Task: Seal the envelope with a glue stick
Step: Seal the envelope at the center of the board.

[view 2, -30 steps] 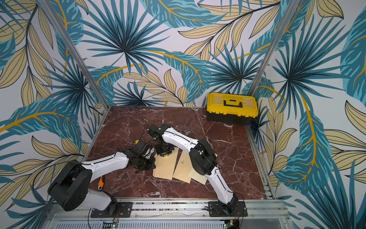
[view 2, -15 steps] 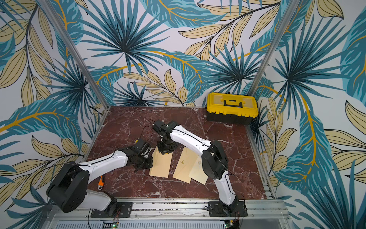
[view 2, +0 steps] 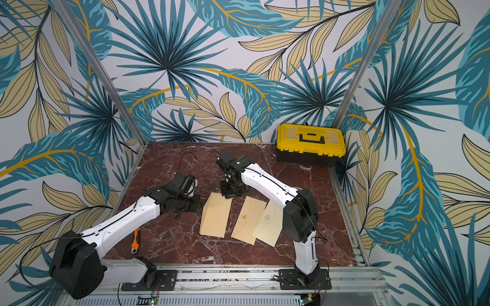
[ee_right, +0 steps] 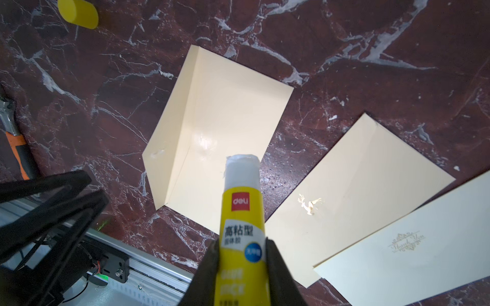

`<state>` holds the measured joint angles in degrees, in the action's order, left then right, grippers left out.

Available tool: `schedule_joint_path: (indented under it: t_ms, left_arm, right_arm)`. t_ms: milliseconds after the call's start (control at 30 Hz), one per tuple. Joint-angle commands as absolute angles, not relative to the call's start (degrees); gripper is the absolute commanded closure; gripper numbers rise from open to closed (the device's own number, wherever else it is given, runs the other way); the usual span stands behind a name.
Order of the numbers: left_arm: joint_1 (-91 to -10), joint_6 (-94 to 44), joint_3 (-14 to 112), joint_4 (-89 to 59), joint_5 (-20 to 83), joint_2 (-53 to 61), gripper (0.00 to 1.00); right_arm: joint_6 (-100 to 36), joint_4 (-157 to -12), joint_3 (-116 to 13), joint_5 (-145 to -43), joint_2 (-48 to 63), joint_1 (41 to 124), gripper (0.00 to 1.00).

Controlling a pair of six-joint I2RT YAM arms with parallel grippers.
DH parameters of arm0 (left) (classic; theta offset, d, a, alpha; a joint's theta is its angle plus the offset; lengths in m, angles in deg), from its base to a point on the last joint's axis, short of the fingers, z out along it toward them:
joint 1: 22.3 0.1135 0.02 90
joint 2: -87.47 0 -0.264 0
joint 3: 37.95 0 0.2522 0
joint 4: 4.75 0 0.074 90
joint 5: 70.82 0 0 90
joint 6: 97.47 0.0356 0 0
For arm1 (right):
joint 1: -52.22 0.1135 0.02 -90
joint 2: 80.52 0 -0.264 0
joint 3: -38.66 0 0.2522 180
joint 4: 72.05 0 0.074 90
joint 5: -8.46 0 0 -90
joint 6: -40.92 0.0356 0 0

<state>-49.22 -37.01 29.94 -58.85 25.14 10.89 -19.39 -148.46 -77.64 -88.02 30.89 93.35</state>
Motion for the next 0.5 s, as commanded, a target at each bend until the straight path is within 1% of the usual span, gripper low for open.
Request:
schedule_joint_path:
  t_ms: [0,67,200,467]
  left_arm:
    - [-47.4,-35.2,30.9,-59.7,27.3,7.3,0.73]
    - [-47.3,-34.8,31.5,-59.2,29.2,4.9,0.77]
    - [-47.6,-34.8,31.3,-56.0,34.3,2.0,0.81]
    - [-50.9,-35.2,32.7,-53.0,35.7,-4.0,0.83]
  right_arm:
    - [-18.7,-147.7,-76.0,-87.4,28.6,93.2,1.00]
    - [-18.7,-147.5,-75.5,-87.1,28.0,93.2,1.00]
    - [-18.8,-147.7,-74.9,-86.7,27.0,93.0,1.00]
    - [-18.7,-147.8,-74.0,-86.7,25.8,92.9,1.00]
